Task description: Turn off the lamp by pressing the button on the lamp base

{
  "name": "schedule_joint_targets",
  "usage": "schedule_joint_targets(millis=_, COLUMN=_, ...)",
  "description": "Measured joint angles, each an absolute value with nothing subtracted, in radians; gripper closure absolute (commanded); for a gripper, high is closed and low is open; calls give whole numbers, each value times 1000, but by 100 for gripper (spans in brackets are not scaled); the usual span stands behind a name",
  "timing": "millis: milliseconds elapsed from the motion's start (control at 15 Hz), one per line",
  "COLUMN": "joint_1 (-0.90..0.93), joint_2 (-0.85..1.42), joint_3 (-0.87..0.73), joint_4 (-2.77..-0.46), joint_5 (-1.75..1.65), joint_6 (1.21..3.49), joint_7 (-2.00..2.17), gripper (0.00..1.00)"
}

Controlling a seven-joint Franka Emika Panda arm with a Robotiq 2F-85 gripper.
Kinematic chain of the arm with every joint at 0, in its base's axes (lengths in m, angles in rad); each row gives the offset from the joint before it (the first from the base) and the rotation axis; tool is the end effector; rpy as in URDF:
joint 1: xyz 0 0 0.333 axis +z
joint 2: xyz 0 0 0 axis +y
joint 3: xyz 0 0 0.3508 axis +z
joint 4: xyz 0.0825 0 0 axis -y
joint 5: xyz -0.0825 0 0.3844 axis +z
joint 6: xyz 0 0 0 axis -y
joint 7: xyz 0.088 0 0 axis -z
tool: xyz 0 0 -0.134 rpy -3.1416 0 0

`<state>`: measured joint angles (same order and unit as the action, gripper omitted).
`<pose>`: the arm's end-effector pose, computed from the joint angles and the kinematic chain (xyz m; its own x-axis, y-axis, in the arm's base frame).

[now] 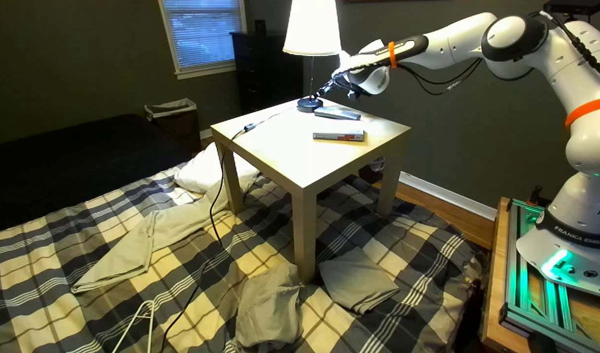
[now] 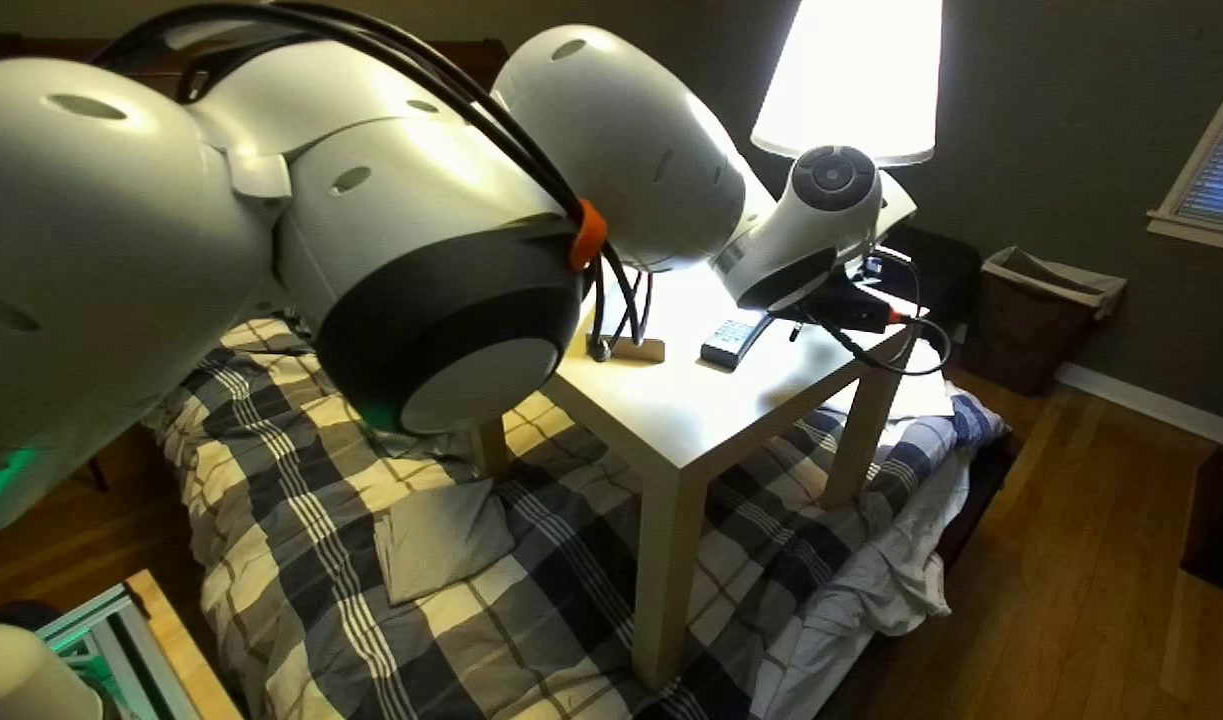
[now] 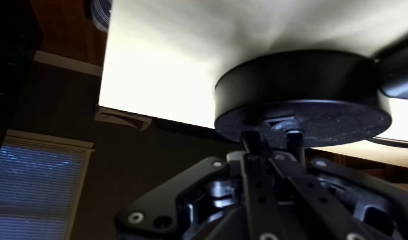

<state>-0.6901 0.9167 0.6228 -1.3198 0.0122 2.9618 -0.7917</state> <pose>0.8041 -0.2397 0.3499 0.5659 0.2339 0.7906 0.2197 -0.9670 0.1288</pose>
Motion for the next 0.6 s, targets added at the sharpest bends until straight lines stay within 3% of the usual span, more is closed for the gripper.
schedule_joint_targets(millis=600, joint_1=-754, joint_2=946, joint_3=728, joint_4=-1321, joint_5=31, joint_6=2961, joint_7=-842, gripper=100)
